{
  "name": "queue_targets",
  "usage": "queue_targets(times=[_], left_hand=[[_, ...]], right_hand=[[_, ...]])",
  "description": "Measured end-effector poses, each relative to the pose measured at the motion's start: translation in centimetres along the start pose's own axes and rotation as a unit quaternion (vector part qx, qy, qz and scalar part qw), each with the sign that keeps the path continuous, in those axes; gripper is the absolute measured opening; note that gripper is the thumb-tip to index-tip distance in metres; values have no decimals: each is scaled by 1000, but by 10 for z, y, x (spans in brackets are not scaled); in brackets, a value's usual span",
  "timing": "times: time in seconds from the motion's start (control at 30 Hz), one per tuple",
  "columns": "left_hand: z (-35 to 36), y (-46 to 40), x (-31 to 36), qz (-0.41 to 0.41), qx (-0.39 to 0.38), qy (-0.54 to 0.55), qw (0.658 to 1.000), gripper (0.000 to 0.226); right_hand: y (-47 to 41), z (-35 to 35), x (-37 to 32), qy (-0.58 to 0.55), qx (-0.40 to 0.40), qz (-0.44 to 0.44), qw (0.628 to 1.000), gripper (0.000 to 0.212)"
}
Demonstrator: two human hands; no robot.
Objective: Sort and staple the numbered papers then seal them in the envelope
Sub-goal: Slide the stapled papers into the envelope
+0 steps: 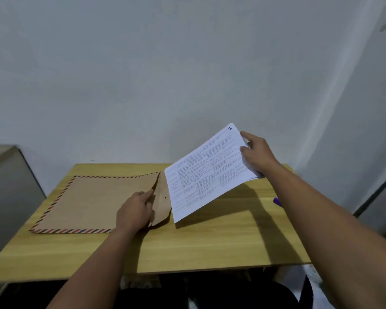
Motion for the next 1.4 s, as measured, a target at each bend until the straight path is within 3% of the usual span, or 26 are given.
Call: queue_targets(times=[0.53,0.63,1.23,1.4], left_hand=[[1,1,5,-8,23,-81,996,51],[0,3,9,-2,31,-84,996,43],[-12,26,60,30,76,-93,992,34],[-21,33,79,38,91,-99,990,32]], right_hand=[[27,65,38,-23,18,105,994,59],[31,79,44,-49,12,121,991,60],[58,158,-11,-24,19,23,999,57],[65,179,-19,-37,-48,22,998,63]])
Point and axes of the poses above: each hand's wrist, its own y-axis away from the middle knuckle, its own z-axis out of the palm, x = y × z, the point moved 9 cm from there along -y, towards the middle knuckle, and after that the axes turned 10 degrees about -z, right-handed, at the moved point
